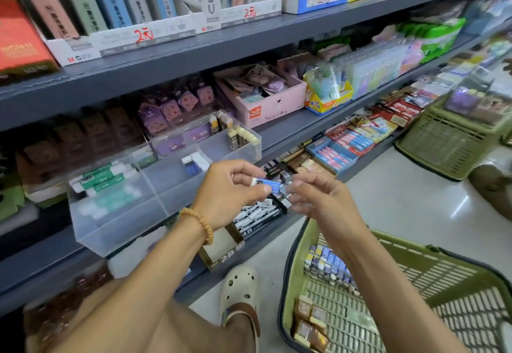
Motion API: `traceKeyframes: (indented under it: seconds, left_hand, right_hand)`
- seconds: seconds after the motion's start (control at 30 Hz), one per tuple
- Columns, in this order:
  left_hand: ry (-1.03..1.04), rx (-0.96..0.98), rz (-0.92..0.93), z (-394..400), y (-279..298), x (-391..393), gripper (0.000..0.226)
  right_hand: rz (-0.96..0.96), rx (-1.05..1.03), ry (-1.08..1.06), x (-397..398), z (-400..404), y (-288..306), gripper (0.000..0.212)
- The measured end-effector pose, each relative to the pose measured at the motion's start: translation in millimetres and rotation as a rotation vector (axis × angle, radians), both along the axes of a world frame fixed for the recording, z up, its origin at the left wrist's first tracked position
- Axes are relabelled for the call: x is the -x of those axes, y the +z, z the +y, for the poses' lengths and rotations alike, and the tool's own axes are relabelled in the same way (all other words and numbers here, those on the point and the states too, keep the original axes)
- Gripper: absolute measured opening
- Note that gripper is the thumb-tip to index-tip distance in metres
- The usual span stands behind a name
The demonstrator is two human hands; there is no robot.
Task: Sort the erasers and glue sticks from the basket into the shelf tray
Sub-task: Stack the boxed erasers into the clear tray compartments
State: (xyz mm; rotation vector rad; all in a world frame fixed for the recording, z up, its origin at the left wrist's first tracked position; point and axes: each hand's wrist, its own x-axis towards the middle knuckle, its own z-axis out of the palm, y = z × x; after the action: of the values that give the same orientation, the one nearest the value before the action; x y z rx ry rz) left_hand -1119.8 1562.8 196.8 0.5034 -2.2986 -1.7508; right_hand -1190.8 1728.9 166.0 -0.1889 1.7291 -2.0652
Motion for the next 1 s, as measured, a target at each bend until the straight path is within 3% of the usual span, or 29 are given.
traceKeyframes:
  seconds: [0.23, 0.47, 0.6, 0.73, 0.83, 1.0]
  left_hand:
    - [-0.098, 0.020, -0.102, 89, -84, -12, 0.015]
    - [-0.038, 0.009, -0.254, 171, -184, -33, 0.025]
    - [0.002, 0.143, -0.357, 194, -225, -49, 0.028]
    - [0.011, 0.452, -0.356, 206, -232, -48, 0.022]
    - [0.044, 0.577, -0.393, 212, -231, -47, 0.016]
    - [0.156, 0.438, -0.479, 215, -233, -39, 0.027]
  right_hand:
    - [-0.200, -0.189, -0.294, -9, 109, -90, 0.012]
    - [-0.443, -0.147, -0.426, -12, 194, -180, 0.014]
    - [-0.478, -0.293, -0.469, -2, 230, -229, 0.023]
    - [-0.497, -0.470, -0.422, 9, 245, -277, 0.010]
    - [-0.477, -0.604, -0.420, 17, 245, -299, 0.045]
    - [-0.462, -0.697, -0.440, 47, 235, -326, 0.105]
